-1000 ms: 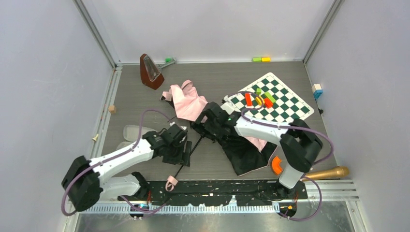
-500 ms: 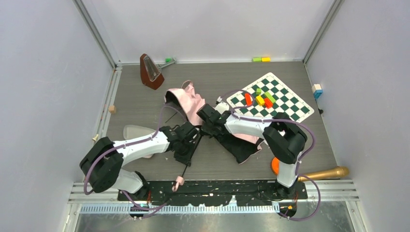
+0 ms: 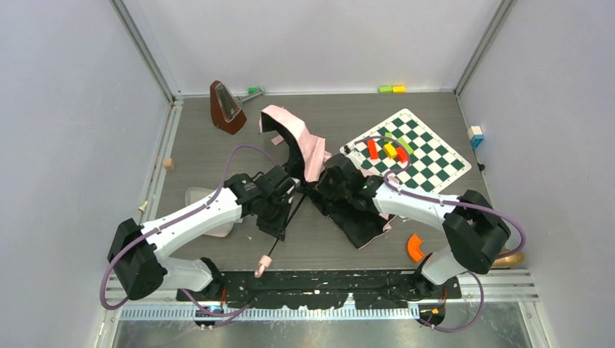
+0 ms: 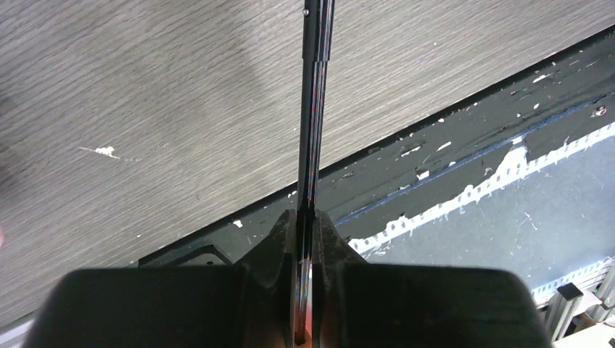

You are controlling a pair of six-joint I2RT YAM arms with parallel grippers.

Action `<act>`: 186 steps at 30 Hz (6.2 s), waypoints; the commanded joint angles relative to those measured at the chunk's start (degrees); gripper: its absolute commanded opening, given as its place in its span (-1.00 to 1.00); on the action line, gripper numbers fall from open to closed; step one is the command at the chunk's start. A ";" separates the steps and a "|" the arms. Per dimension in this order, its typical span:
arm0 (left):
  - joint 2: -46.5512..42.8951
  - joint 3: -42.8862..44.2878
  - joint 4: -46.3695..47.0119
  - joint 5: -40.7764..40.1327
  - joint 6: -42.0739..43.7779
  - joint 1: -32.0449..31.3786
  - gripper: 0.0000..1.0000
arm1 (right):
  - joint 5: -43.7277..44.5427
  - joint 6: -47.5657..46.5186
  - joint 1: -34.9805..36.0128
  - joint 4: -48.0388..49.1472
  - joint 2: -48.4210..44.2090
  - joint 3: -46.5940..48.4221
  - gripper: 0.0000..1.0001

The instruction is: Put away the umbrella

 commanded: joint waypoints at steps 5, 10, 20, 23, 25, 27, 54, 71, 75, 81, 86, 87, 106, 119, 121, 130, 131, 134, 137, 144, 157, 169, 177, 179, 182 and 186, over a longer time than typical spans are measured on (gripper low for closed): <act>0.68 8.84 22.28 -10.92 -2.00 2.02 -1.00 | -23.57 3.04 9.35 0.89 -5.10 -3.29 -0.90; 1.78 12.11 23.31 -10.44 -2.56 2.02 -1.00 | -20.77 -1.89 9.49 -2.24 -8.16 -1.74 -0.89; -6.60 15.86 16.82 -8.11 -4.48 2.04 -0.20 | -1.48 -18.24 5.88 -12.92 -13.51 9.23 -0.90; -13.45 12.07 14.65 -7.14 -6.27 2.03 0.16 | 3.42 -24.94 4.15 -13.29 -13.22 13.58 -0.90; -18.64 9.51 12.46 -6.39 -7.35 2.04 0.26 | 8.61 -31.45 4.06 -12.11 -13.00 17.20 -0.90; -24.08 7.82 9.49 -5.60 -8.20 2.04 0.30 | 12.35 -41.98 3.97 -7.59 -13.07 18.38 -0.89; -50.92 -5.01 0.20 -8.66 -20.53 2.04 0.27 | -0.06 -53.69 7.15 98.47 23.33 -24.53 -0.90; -41.96 12.35 -9.49 -14.44 -16.18 1.95 0.31 | 6.42 -60.37 13.12 92.80 11.55 -24.41 -0.90; -35.22 19.55 -9.80 -15.09 -11.13 2.55 0.41 | 7.41 -58.36 13.09 69.42 -4.08 -21.76 -0.90; -25.78 27.77 -10.06 -8.29 -7.40 7.69 0.42 | 9.20 -52.85 13.01 20.28 -17.02 -6.71 -0.90; -22.07 32.11 -8.22 0.10 -9.55 14.81 0.42 | 7.78 -44.95 12.92 -23.04 -15.42 10.95 -0.90; -21.84 32.39 -7.70 1.23 -10.04 15.42 0.42 | 7.51 -42.41 12.90 -27.27 -15.06 12.98 -0.90; -14.65 17.86 4.54 16.76 -12.44 16.59 0.42 | -22.31 -43.06 1.18 -41.35 -4.14 27.18 0.12; -12.69 11.82 1.20 11.42 -10.38 15.76 0.42 | -20.01 -51.37 -4.35 -44.44 -10.26 28.43 0.91; -13.52 8.73 2.99 11.16 -11.41 15.68 0.41 | -21.32 -53.86 -5.21 -46.34 -9.74 30.40 0.91; -7.08 -1.83 16.06 11.04 -12.59 13.00 0.43 | -39.81 -38.59 -5.52 -32.86 -10.04 8.39 0.91; -4.84 -2.49 17.32 11.11 -12.31 12.67 0.41 | -40.14 -37.63 -5.62 -30.35 -11.13 5.80 0.91; 2.09 -2.38 16.34 7.95 -10.82 12.43 0.27 | -36.10 -40.20 -5.80 -35.73 -11.90 7.45 0.91; 7.27 -0.05 12.54 1.79 -8.22 12.64 -0.17 | -30.58 -45.34 -5.88 -45.62 -14.12 12.41 0.91; 12.04 5.66 6.72 -4.00 -0.69 13.56 -0.90 | -18.29 -55.64 -6.35 -49.04 -15.42 26.11 0.91; 4.69 1.19 5.50 -1.46 2.81 13.63 -0.89 | -7.15 -58.64 -8.35 -46.09 10.77 52.52 0.78; 11.13 -1.56 13.97 7.14 0.00 15.94 -0.89 | -18.26 -46.64 -8.41 -16.89 9.65 11.31 -0.19; 4.69 2.24 6.99 6.50 2.86 16.45 -0.36 | -15.97 -52.53 -8.58 -26.99 1.06 16.18 0.89; 2.12 3.54 3.46 5.28 3.15 16.45 -0.09 | -14.54 -53.84 -8.63 -29.71 -2.24 16.94 0.97; -0.84 4.92 -1.19 3.24 3.00 16.54 0.14 | -12.71 -55.63 -8.57 -32.45 -5.30 18.19 0.91; -3.49 4.79 -5.16 -0.23 2.11 16.67 0.52 | -10.92 -57.60 -8.36 -34.41 -3.77 20.92 0.91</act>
